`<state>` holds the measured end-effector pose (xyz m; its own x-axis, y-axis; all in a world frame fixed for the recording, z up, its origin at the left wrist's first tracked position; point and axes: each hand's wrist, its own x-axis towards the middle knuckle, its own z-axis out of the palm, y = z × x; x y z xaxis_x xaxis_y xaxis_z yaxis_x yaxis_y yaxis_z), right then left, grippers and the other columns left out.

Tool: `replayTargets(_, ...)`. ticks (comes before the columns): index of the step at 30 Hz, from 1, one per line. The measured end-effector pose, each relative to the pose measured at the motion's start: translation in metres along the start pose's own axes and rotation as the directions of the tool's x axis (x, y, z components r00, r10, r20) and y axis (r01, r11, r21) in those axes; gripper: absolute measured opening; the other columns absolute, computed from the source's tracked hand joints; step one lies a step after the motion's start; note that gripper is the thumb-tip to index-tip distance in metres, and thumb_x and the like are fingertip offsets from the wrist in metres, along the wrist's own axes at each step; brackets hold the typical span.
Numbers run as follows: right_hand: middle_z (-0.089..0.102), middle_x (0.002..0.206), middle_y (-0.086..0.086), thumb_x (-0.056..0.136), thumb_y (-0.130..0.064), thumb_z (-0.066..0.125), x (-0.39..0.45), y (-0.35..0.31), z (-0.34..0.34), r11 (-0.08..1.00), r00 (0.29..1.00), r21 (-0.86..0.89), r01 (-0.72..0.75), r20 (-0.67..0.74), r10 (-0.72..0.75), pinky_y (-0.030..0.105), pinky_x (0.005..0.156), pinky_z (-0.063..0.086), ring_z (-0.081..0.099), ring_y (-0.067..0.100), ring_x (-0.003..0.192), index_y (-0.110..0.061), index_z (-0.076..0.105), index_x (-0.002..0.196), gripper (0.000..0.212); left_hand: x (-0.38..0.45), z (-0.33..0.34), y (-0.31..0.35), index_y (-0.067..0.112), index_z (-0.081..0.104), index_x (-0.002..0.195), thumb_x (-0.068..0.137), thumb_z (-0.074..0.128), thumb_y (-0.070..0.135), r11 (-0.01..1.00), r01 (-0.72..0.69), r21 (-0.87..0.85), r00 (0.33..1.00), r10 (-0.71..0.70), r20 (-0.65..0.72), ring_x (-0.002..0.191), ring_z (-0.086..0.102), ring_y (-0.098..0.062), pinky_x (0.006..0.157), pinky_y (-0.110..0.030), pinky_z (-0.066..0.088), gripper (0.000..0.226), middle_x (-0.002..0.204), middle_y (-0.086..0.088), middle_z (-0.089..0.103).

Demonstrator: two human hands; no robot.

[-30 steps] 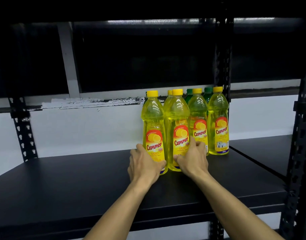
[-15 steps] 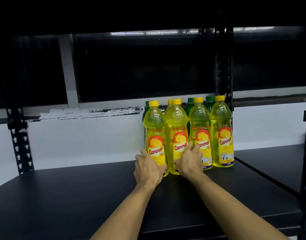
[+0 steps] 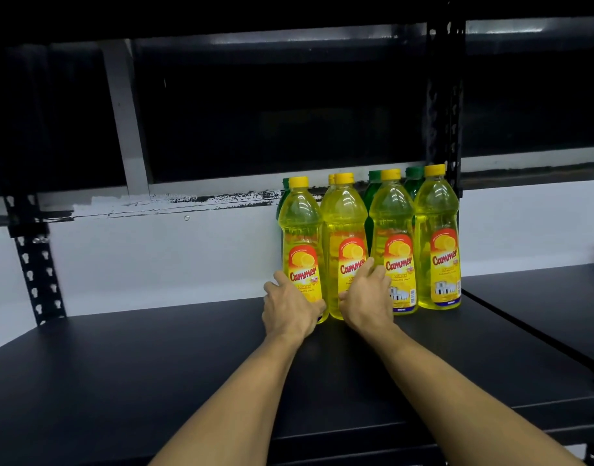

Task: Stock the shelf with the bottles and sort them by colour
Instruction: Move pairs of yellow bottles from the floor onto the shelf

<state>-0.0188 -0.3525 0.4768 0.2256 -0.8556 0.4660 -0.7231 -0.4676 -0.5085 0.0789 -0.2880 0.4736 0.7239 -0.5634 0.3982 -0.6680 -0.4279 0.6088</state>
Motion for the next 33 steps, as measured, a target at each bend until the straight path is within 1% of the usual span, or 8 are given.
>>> replayTargets(9, 0.028, 0.144, 0.019, 0.086, -0.03, 0.07, 0.0, 0.0, 0.002, 1.0, 1.0, -0.023, 0.02, -0.007, -0.02, 0.036, 0.101, 0.041, 0.034, 0.033, 0.13, 0.003, 0.005, 0.15, 0.097, 0.004, 0.005, -0.003, 0.015, 0.03, 0.13, 0.072, 0.081, 0.047, 1.0, -0.019, -0.005, 1.0, 0.019, -0.011, 0.115, 0.053, -0.029, 0.083, -0.037, 0.05, 0.084, 0.125, -0.01, 0.045)
replayTargets(20, 0.032, 0.14, 0.021, 0.085, -0.025, 0.07, 0.001, 0.001, 0.002, 1.0, 1.0, 0.007, 0.013, -0.02, -0.013, 0.036, 0.099, 0.041, 0.036, 0.034, 0.126, 0.005, 0.005, 0.149, 0.096, 0.005, 0.009, -0.006, 0.014, 0.03, 0.131, 0.073, 0.079, 0.048, 0.999, -0.042, 0.004, 0.999, 0.043, -0.024, 0.115, 0.053, -0.028, 0.079, -0.034, 0.048, 0.083, 0.124, -0.009, 0.045)
replayTargets(22, 0.036, 0.137, 0.02, 0.083, -0.022, 0.071, 0.002, 0.001, 0.002, 1.0, 1.0, 0.029, 0.005, -0.026, -0.004, 0.036, 0.098, 0.042, 0.039, 0.033, 0.124, 0.006, 0.009, 0.148, 0.094, 0.005, 0.008, -0.007, 0.014, 0.03, 0.131, 0.074, 0.078, 0.049, 0.998, -0.056, 0.005, 0.998, 0.056, -0.01, 0.116, 0.053, -0.028, 0.081, -0.035, 0.049, 0.082, 0.125, -0.009, 0.044)
replayTargets(25, 0.039, 0.131, 0.018, 0.079, -0.015, 0.071, 0.003, 0.002, -0.002, 0.993, 1.0, 0.115, -0.009, -0.025, 0.012, 0.037, 0.093, 0.043, 0.041, 0.033, 0.119, 0.001, 0.026, 0.138, 0.076, 0.007, 0.004, -0.008, 0.011, 0.03, 0.132, 0.076, 0.078, 0.047, 0.997, -0.076, 0.001, 0.996, 0.076, 0.04, 0.119, 0.05, -0.03, 0.087, -0.037, 0.047, 0.082, 0.129, -0.01, 0.042)
replayTargets(27, 0.038, 0.129, 0.016, 0.078, -0.015, 0.071, 0.001, 0.003, -0.004, 0.991, 1.0, 0.132, 0.001, -0.023, 0.002, 0.037, 0.092, 0.042, 0.042, 0.033, 0.117, -0.001, 0.032, 0.13, 0.067, 0.007, 0.001, -0.009, 0.009, 0.026, 0.136, 0.076, 0.078, 0.047, 0.996, -0.081, -0.028, 0.993, 0.083, 0.08, 0.122, 0.048, -0.031, 0.092, -0.038, 0.046, 0.088, 0.132, -0.012, 0.04)
replayTargets(30, 0.035, 0.129, 0.014, 0.08, -0.02, 0.071, -0.002, 0.004, -0.004, 0.991, 0.999, 0.129, 0.026, -0.033, -0.022, 0.037, 0.091, 0.042, 0.042, 0.032, 0.117, -0.002, 0.032, 0.129, 0.066, 0.0, -0.002, -0.01, 0.007, 0.01, 0.146, 0.077, 0.077, 0.047, 0.994, -0.05, -0.099, 0.991, 0.062, 0.121, 0.126, 0.044, -0.033, 0.098, -0.041, 0.046, 0.104, 0.139, -0.015, 0.035)
replayTargets(31, 0.035, 0.128, 0.015, 0.081, -0.022, 0.07, -0.004, 0.005, -0.004, 0.991, 0.999, 0.128, 0.034, -0.038, -0.029, 0.037, 0.091, 0.042, 0.042, 0.032, 0.117, -0.002, 0.031, 0.129, 0.065, -0.002, -0.004, -0.011, 0.007, 0.006, 0.147, 0.078, 0.076, 0.047, 0.993, -0.044, -0.11, 0.99, 0.058, 0.128, 0.127, 0.043, -0.033, 0.099, -0.042, 0.046, 0.106, 0.14, -0.015, 0.034)
replayTargets(33, 0.035, 0.129, 0.015, 0.083, -0.025, 0.068, -0.009, 0.006, -0.005, 0.991, 0.998, 0.123, 0.053, -0.043, -0.048, 0.038, 0.093, 0.042, 0.041, 0.032, 0.118, -0.002, 0.03, 0.131, 0.065, -0.007, -0.01, -0.014, 0.008, 0.004, 0.147, 0.08, 0.075, 0.045, 0.993, -0.047, -0.111, 0.988, 0.062, 0.139, 0.128, 0.043, -0.033, 0.098, -0.041, 0.045, 0.105, 0.14, -0.015, 0.033)
